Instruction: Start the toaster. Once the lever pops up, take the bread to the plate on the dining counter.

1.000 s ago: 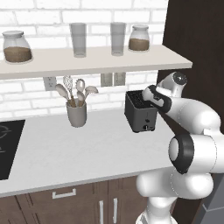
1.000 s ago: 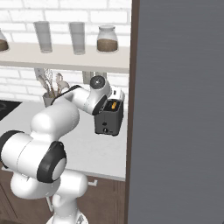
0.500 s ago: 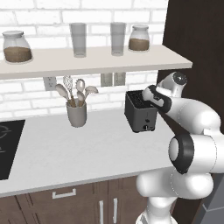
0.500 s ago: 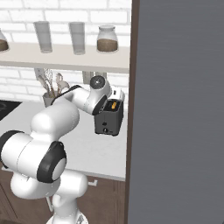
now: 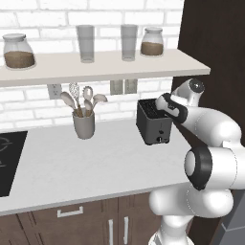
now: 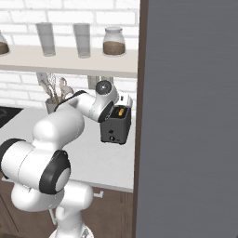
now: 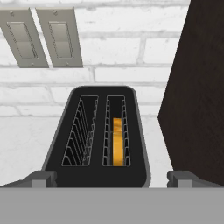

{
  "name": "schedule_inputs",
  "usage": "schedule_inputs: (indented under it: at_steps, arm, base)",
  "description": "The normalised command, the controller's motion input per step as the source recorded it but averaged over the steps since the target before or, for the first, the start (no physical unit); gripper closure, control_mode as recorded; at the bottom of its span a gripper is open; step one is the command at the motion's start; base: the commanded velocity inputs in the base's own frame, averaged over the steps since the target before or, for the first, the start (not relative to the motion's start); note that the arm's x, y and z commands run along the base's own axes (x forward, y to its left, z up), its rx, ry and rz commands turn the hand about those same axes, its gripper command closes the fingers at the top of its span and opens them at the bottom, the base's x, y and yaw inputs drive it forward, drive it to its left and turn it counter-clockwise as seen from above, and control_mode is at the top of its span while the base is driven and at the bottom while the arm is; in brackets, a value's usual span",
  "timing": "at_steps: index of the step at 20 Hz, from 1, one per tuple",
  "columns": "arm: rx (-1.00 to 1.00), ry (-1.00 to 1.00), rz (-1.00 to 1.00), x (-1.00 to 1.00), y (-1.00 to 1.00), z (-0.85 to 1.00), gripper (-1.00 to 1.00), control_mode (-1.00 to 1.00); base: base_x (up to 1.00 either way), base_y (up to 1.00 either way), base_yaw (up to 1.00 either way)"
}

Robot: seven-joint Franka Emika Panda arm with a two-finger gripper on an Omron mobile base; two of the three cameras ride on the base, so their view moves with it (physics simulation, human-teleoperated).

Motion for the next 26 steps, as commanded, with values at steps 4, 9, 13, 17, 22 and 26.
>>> schedule_inputs:
  at_steps: [4,9,13,17,22,26]
  arm:
    - [0.00,0.00,0.00,0.00,0.00,0.00,-1.00,-1.00]
    - [0.00,0.00,0.00,0.00,0.00,0.00,-1.00,-1.00]
    - [0.00,0.00,0.00,0.00,0.00,0.00,-1.00,-1.00]
    - [0.00,0.00,0.00,0.00,0.00,0.00,-1.00,-1.00]
    - [0.00,0.00,0.00,0.00,0.00,0.00,-1.00,-1.00]
    - [0.00,0.00,0.00,0.00,0.00,0.00,-1.00,-1.00]
  base:
    - [0.00,0.00,0.00]
    - [0.00,0.00,0.00]
    - [0.00,0.00,0.00]
    - [0.00,0.00,0.00]
    - [0.00,0.00,0.00]
    - [0.00,0.00,0.00]
